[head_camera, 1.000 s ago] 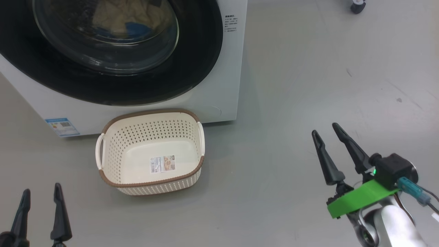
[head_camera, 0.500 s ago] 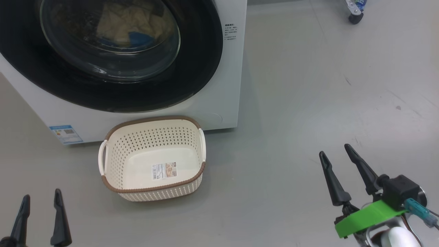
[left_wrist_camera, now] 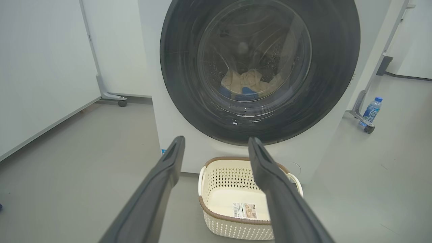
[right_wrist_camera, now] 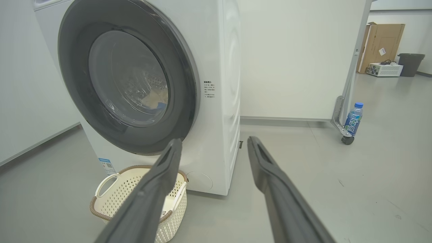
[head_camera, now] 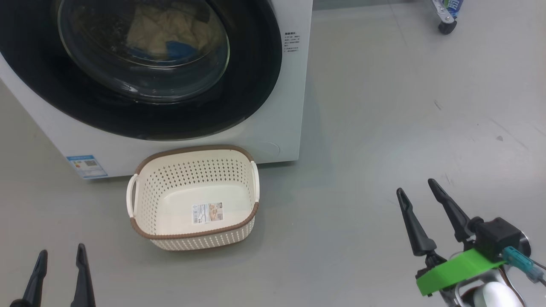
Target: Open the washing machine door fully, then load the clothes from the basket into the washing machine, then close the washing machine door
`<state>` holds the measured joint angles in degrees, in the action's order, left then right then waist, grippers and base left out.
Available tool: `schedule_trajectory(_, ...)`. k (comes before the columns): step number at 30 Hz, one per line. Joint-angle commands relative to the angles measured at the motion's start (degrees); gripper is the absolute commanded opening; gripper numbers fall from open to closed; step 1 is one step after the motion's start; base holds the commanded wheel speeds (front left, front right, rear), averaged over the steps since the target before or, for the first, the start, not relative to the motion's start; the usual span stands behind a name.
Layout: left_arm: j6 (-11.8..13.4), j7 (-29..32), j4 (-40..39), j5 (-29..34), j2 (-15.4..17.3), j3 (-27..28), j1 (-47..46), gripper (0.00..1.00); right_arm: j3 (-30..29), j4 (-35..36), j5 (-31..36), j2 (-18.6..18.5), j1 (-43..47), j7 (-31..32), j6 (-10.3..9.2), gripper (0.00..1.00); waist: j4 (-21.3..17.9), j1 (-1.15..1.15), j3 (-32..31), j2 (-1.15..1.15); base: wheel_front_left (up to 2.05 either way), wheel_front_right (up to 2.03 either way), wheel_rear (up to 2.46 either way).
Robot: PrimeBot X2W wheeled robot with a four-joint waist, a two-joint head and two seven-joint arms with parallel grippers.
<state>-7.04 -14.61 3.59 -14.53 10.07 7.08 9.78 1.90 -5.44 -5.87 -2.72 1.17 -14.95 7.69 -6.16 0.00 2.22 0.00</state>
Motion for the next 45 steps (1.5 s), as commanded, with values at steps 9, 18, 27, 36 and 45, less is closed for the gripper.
schedule_trajectory(9, 0.0, -0.4, -1.6, 0.2, 1.5, 1.7, -1.5, 1.0, 0.6, 2.1, 0.1, -0.2, -1.3, -0.1, -0.2, 1.0, 0.2, 0.0, 0.3, 0.0, 0.0, 0.0, 0.0)
schedule_trajectory(18, 0.1, -0.4, -1.5, -0.1, 1.3, 2.0, -1.8, 1.0, 0.8, 1.9, 0.2, -0.2, -1.4, -0.1, -0.2, 1.0, 0.5, 0.0, 0.3, 0.0, 0.0, 0.0, 0.0)
schedule_trajectory(27, 0.1, -0.4, -1.2, -0.3, 1.1, 2.1, -2.3, 1.0, 1.2, 1.8, 0.3, -0.2, -1.6, -0.1, -0.2, 1.0, 1.2, 0.0, 0.6, 0.0, 0.0, 0.0, 0.0)
schedule_trajectory(36, 0.1, -0.4, -0.9, -0.4, 1.1, 2.3, -2.5, 1.0, 1.2, 1.8, 0.5, -0.2, -1.7, -0.1, -0.2, 1.0, 1.5, 0.0, 0.7, 0.0, 0.0, 0.0, 0.0)
schedule_trajectory(45, 0.0, 0.0, 2.5, -0.3, -0.6, -0.3, 0.0, 0.0, 0.3, -1.7, 0.2, 0.1, 0.2, 0.0, 0.01, 0.0, 1.6, 0.0, 0.8, 0.0, 0.0, 0.0, 0.0)
